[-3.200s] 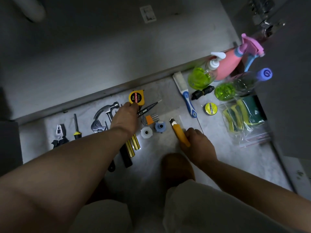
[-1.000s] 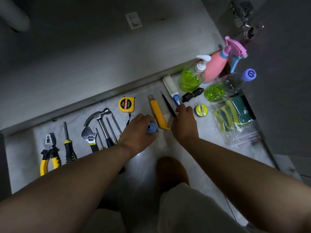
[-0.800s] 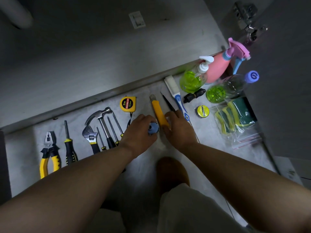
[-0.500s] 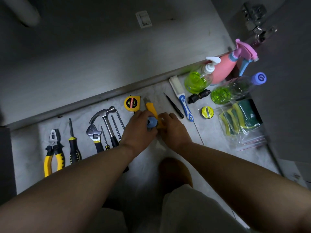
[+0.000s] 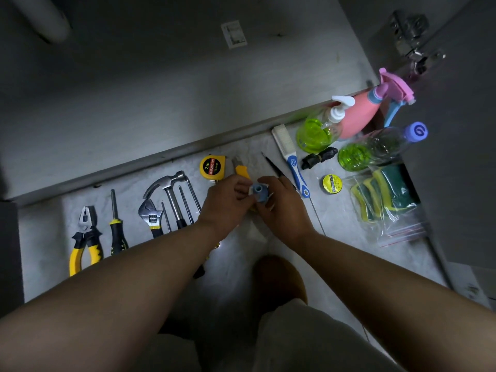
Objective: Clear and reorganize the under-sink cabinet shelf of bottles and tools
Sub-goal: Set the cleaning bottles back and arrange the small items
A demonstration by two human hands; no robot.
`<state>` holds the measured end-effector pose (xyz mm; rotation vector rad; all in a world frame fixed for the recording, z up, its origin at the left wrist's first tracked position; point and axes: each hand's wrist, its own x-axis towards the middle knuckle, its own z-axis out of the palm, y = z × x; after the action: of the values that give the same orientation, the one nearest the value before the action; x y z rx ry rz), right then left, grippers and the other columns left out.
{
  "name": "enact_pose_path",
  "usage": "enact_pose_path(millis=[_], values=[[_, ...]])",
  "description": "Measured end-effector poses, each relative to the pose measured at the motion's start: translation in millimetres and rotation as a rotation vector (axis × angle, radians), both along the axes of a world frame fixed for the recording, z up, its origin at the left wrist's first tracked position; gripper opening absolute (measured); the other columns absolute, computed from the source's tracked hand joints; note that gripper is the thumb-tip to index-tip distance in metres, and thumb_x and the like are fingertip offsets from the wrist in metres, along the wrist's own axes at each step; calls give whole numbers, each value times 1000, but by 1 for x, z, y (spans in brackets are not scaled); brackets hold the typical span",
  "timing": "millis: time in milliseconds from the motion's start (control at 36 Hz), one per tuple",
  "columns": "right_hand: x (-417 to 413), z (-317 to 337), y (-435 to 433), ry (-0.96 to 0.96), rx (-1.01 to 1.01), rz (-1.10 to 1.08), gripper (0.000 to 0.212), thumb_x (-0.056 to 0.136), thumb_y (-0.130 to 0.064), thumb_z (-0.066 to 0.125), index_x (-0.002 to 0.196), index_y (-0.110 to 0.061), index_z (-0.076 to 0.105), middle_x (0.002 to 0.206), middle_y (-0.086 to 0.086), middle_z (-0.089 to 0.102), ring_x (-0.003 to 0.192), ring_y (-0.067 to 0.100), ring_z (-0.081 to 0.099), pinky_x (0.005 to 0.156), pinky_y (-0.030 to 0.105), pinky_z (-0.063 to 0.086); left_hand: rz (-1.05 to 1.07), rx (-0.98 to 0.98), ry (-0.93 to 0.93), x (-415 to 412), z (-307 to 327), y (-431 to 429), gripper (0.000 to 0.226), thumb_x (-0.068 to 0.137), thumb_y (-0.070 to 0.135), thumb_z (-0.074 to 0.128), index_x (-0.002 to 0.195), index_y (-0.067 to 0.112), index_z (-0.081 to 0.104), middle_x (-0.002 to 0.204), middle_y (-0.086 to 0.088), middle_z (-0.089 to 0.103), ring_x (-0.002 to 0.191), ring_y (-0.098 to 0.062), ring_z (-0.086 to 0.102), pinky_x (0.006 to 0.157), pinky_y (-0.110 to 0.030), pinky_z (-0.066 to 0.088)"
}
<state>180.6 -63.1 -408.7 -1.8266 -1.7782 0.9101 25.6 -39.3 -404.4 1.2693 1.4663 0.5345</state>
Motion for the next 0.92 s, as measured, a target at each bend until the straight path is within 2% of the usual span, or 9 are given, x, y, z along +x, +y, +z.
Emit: enact_pose_path(millis=[56, 139, 222, 278, 500, 611, 667, 806, 917], values=[[3, -2, 1, 1, -27, -25, 28, 87, -25, 73, 111, -12, 65, 107, 7, 58, 91, 15, 56, 78, 33, 49, -27, 1, -3, 0, -1, 1, 23, 89, 20, 76, 111, 19, 69, 95, 13, 69, 82, 15, 64, 69, 0, 46], [9, -4, 1, -2, -41, -80, 26, 84, -22, 75, 107, -13, 65, 105, 7, 60, 90, 14, 56, 72, 26, 45, -68, 37, 55, 4, -2, 1, 23, 93, 17, 70, 116, 15, 68, 103, 6, 67, 96, 0, 65, 75, -3, 47], [18, -3, -1, -37, -74, -87, 31, 79, -19, 76, 107, -17, 63, 104, 2, 56, 89, 17, 57, 69, 27, 44, -215, 143, 221, 8, -5, 1, 34, 92, 8, 62, 126, 12, 64, 121, -8, 59, 115, -21, 57, 96, -30, 50], [24, -4, -6, -79, -101, -99, 34, 78, -22, 75, 108, -19, 60, 106, 1, 53, 88, 21, 58, 71, 33, 49, -331, 205, 336, 10, -6, 1, 41, 89, 7, 63, 129, 15, 64, 126, -9, 57, 118, -27, 51, 98, -43, 46], [55, -8, -45, -229, -246, -137, 41, 82, -36, 70, 118, -27, 53, 112, 0, 47, 92, 22, 56, 70, 35, 50, -546, 402, 608, 26, -7, 4, 55, 85, 17, 64, 139, 25, 56, 129, -2, 53, 123, -27, 43, 98, -42, 38], [68, -9, -58, -228, -272, -152, 39, 83, -38, 71, 116, -26, 53, 110, -4, 44, 87, 13, 52, 63, 19, 40, -695, 356, 680, 51, -9, 19, 74, 90, 18, 57, 156, 35, 29, 160, -7, 21, 139, -30, 31, 109, -43, 32], [74, -8, -59, -202, -225, -165, 35, 83, -37, 72, 111, -26, 55, 109, -6, 45, 85, 11, 52, 65, 19, 44, -771, 360, 754, 60, -9, 29, 74, 91, 21, 58, 157, 34, 26, 164, -6, 13, 143, -30, 26, 113, -44, 29], [83, -6, -51, -99, -125, -273, 25, 82, -29, 75, 99, -28, 57, 100, -8, 51, 79, 10, 58, 68, 33, 53, -856, 415, 793, 66, -8, 38, 46, 94, 20, 59, 139, 21, 47, 145, -6, 39, 129, -30, 39, 100, -39, 38], [79, -4, -36, -60, -54, -252, 30, 83, -25, 74, 109, -27, 59, 105, -9, 52, 78, 8, 59, 68, 33, 56, -922, 407, 747, 53, -6, 35, 30, 88, 5, 57, 117, 12, 55, 130, -10, 45, 117, -28, 45, 91, -38, 42]])
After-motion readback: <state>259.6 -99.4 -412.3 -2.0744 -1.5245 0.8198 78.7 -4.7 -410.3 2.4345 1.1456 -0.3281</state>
